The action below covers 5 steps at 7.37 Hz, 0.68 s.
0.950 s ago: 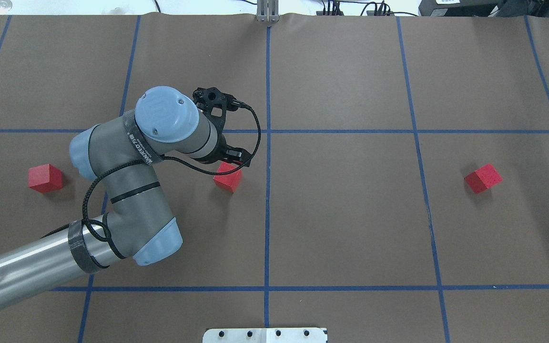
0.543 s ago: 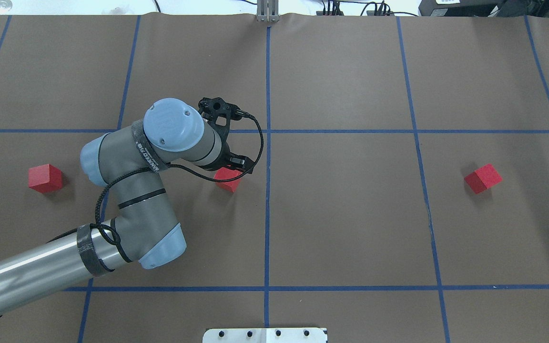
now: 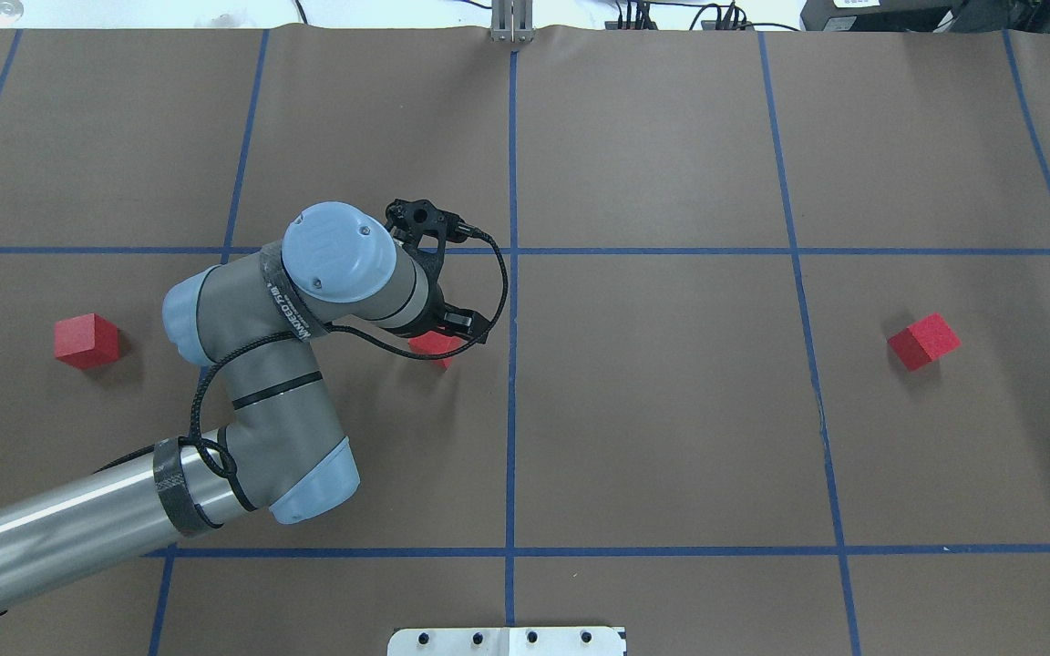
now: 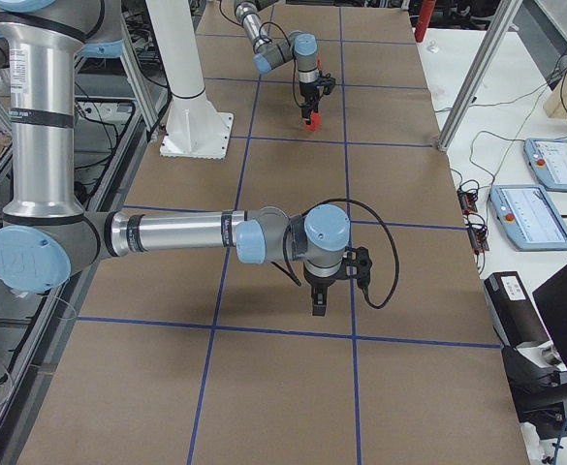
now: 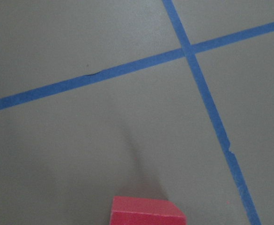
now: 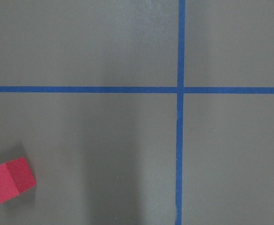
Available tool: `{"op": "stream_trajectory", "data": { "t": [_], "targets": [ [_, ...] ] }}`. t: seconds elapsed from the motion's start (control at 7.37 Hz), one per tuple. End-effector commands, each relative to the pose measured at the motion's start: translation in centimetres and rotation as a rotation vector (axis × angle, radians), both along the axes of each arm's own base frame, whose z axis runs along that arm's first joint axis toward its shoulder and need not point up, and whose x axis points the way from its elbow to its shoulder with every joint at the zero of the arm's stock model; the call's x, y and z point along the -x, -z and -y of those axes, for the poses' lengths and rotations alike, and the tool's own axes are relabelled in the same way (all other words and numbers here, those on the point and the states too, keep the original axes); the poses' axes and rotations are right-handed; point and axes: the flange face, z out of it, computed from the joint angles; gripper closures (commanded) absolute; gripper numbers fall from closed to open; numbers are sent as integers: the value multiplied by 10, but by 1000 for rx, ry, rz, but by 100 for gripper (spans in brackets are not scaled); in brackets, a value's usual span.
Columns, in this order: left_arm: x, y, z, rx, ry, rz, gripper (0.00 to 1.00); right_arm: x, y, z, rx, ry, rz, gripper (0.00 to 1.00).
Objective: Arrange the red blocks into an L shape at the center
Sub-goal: 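Carry the center red cube slightly farther and set it down with the left gripper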
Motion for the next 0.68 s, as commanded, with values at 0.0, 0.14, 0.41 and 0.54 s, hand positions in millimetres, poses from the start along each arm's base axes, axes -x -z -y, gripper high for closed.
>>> {"op": "stream_trajectory", "data": {
  "t": [0.0,0.14,0.41,0.54],
  "targets": [
    [-2,-4,-2,5,-3,7,5,0,-1,0,2,0,1,1],
    [-1,-5,-1,9,0,10,15,0,0,0,1,0,1,1],
    [1,-4,-1,5,4,7,59,0,0,1,1,0,0,1],
    [2,-2,0,5,8,5,93,0,1,1,-3,1,2,1]
  ]
}}
